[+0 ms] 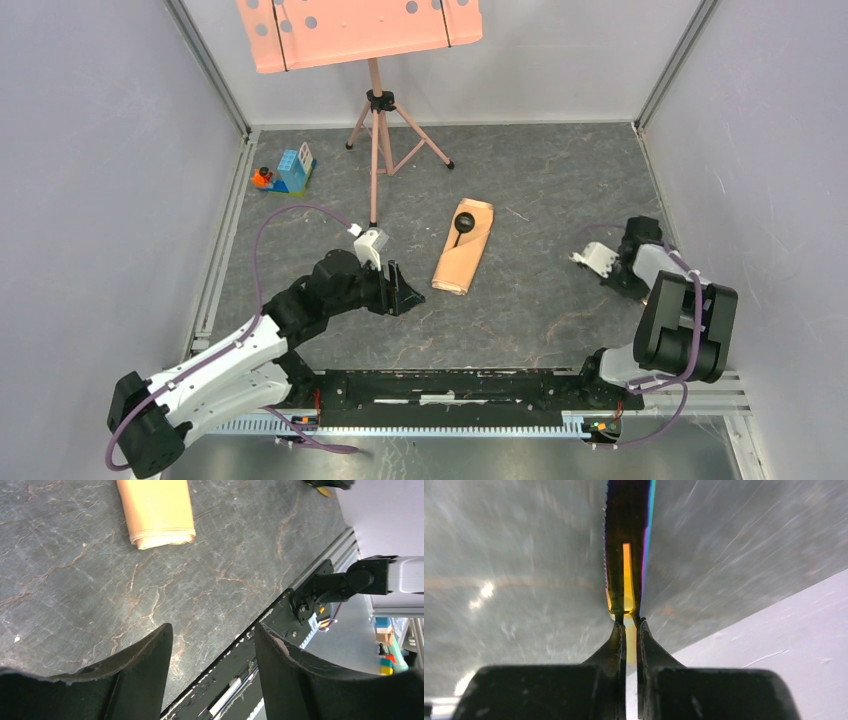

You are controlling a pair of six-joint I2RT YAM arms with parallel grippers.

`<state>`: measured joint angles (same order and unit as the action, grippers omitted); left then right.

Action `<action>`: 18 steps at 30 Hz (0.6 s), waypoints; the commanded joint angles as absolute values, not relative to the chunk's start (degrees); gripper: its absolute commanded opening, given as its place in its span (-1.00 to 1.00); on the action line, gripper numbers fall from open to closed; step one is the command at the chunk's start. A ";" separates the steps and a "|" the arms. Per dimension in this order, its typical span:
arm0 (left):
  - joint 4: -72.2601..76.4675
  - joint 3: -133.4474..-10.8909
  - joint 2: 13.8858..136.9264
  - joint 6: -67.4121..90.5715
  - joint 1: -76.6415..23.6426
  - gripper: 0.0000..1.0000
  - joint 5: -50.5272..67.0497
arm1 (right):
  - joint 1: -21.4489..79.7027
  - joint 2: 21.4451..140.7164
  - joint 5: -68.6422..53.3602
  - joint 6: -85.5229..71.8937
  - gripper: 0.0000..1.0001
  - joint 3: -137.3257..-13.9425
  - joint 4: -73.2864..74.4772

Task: Fold the napkin into a case and place the utensils inside
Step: Move the knife to the center of the board.

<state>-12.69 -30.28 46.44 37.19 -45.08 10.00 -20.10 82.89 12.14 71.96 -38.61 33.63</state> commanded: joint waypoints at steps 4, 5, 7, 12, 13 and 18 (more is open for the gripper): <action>-8.60 -30.08 42.59 37.64 -44.93 0.36 11.90 | -9.44 79.74 -3.03 49.01 -1.00 -39.06 23.46; -8.52 -29.82 42.17 37.74 -44.91 0.36 11.85 | -8.71 78.69 -5.18 47.41 -1.00 -38.58 23.37; -8.39 -29.28 41.34 38.07 -44.80 0.36 11.86 | -7.33 76.88 -6.08 40.81 -1.00 -37.20 21.11; -8.63 -28.48 39.98 38.65 -44.82 0.36 12.04 | -3.64 73.06 -7.37 29.25 -1.00 -36.66 18.33; -8.73 -28.39 39.93 38.87 -44.82 0.36 12.12 | -3.08 72.21 -7.57 26.99 -1.00 -36.88 18.14; -8.37 -27.86 39.87 39.57 -44.82 0.36 12.48 | -0.32 68.27 -4.73 15.70 -1.00 -37.43 17.27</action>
<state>-10.59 -28.58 40.36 37.28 -45.06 11.14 -1.72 71.59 -5.63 29.21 -36.45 20.67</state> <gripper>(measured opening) 0.678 0.008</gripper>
